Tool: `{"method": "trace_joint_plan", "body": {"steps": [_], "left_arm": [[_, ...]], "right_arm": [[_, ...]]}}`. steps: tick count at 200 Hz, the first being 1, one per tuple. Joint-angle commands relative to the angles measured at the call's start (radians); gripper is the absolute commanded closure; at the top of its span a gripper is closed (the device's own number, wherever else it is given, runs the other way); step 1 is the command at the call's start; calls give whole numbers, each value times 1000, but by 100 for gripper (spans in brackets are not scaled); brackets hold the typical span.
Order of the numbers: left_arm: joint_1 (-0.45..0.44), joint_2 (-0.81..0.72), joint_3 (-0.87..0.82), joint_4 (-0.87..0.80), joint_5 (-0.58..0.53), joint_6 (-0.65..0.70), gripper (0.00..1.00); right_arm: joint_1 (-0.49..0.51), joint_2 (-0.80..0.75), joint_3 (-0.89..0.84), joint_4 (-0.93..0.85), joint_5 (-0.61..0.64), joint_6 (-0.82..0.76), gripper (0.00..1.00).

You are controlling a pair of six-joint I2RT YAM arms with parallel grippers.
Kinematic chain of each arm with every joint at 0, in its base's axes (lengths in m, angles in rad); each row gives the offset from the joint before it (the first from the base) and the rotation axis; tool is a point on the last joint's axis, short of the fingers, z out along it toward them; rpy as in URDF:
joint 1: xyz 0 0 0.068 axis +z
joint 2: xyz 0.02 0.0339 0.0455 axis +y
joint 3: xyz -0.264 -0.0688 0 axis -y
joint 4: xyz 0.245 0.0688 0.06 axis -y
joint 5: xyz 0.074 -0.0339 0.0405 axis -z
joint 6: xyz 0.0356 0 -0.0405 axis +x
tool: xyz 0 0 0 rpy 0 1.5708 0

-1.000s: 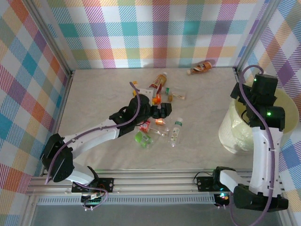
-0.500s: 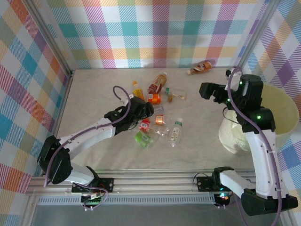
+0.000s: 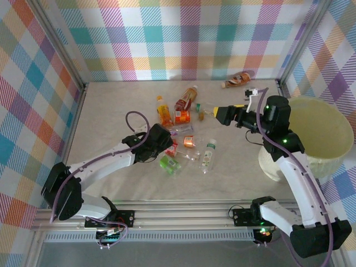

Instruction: Put the plastic bottles in the bin

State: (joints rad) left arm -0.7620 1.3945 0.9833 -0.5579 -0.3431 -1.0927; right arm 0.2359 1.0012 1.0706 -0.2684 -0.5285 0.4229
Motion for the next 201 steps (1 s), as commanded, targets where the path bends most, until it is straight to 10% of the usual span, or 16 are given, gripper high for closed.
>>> {"method": "trace_joint_plan", "body": {"steps": [1, 201], "left_arm": [[5, 29, -34, -49, 34, -51, 0], [3, 171, -157, 160, 163, -173, 17]], "right_arm": [[21, 15, -17, 83, -35, 22, 0], [45, 17, -27, 16, 45, -6, 0]]}}
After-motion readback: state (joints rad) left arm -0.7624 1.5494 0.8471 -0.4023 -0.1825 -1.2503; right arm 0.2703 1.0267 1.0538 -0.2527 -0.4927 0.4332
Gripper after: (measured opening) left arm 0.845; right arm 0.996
